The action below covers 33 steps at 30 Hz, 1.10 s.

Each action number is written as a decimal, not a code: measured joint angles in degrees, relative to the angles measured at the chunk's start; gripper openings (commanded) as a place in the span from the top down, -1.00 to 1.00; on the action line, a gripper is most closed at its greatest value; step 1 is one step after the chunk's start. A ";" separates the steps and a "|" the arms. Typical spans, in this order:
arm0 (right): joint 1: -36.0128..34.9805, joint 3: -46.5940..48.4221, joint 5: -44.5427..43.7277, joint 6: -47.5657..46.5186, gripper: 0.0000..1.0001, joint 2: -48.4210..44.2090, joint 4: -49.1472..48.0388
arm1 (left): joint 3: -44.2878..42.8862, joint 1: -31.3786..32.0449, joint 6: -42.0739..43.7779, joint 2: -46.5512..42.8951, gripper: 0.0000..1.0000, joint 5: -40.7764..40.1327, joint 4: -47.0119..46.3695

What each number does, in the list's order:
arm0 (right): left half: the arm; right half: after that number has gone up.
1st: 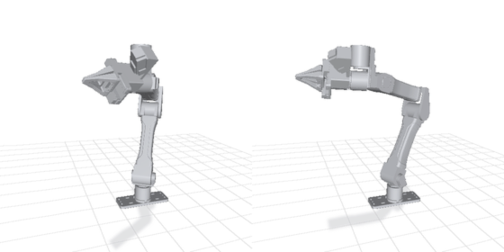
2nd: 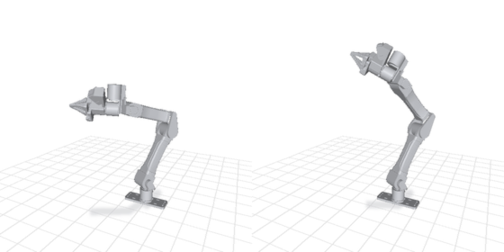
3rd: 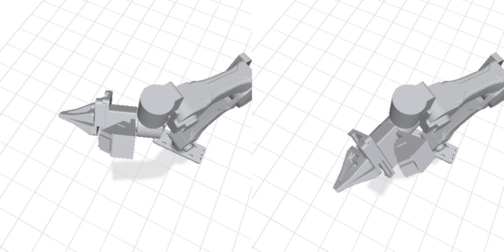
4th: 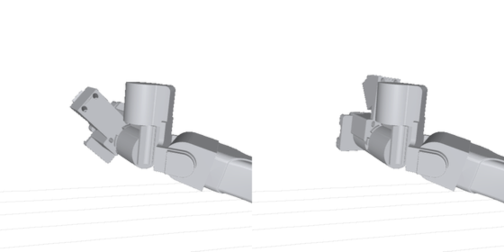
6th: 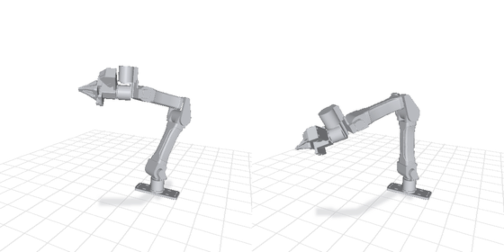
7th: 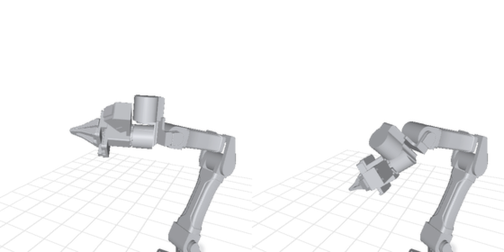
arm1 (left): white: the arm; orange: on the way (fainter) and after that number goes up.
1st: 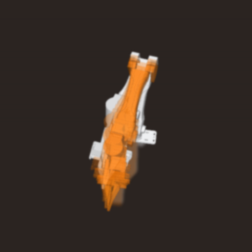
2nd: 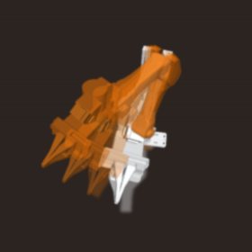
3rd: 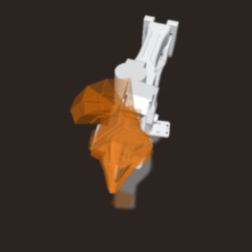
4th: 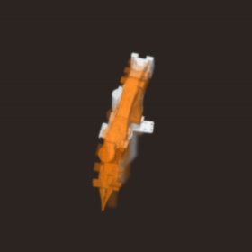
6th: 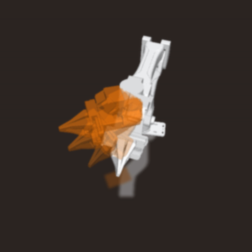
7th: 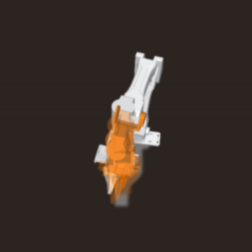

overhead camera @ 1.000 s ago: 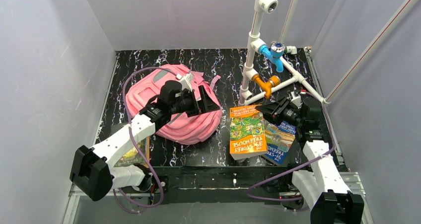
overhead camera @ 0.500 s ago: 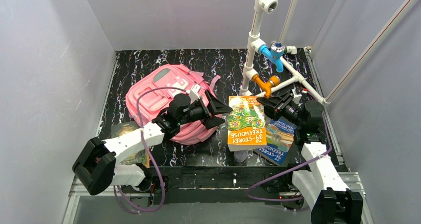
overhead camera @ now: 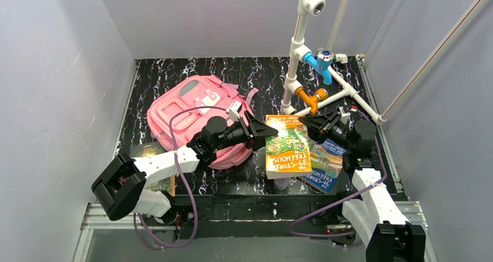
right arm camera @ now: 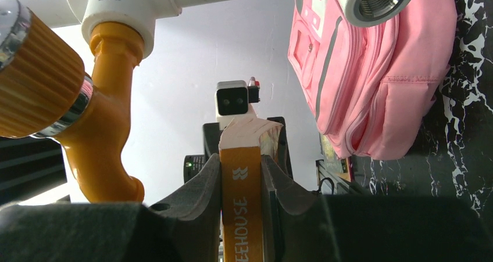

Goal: Pack the student bag
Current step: Pick up the book from the center of the board.

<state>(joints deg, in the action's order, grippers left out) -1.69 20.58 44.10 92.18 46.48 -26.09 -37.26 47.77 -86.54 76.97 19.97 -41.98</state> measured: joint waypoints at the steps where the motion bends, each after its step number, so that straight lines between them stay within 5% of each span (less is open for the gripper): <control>1: -0.17 0.00 0.00 0.02 0.97 0.00 0.00 | 0.31 0.00 -0.20 0.26 0.56 -0.09 -0.37; 3: -0.55 0.00 -0.22 -0.61 0.83 0.04 0.15 | 0.87 0.00 -0.24 0.57 0.92 -0.13 -1.42; 4: -0.83 0.00 -0.28 -1.25 0.50 0.22 0.55 | 1.20 0.00 0.11 0.46 1.00 -0.20 -2.03; 7: -1.66 0.76 -0.26 -5.51 -0.47 1.97 3.63 | 2.47 -0.02 1.40 -0.44 1.00 -1.29 -3.02; 10: -3.48 4.74 1.22 -14.97 -0.95 4.42 13.44 | 6.47 0.22 3.45 -2.99 1.00 -5.44 -2.86; 16: -11.50 4.04 0.24 -23.34 -0.97 7.17 13.64 | 13.22 -1.77 5.79 -8.52 1.00 -19.15 0.11; 22: -20.44 -2.01 -8.02 -20.79 -0.97 6.47 6.29 | 14.23 -5.75 8.63 -11.87 1.00 -26.58 0.24; 33: -24.92 -9.62 -13.88 -10.23 -0.97 2.34 -4.13 | 14.27 -9.01 5.97 -14.60 1.00 -33.31 -4.85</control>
<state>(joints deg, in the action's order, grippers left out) -26.61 10.96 30.22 81.95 48.82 -30.22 -22.98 38.76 -80.58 62.37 -13.34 -46.83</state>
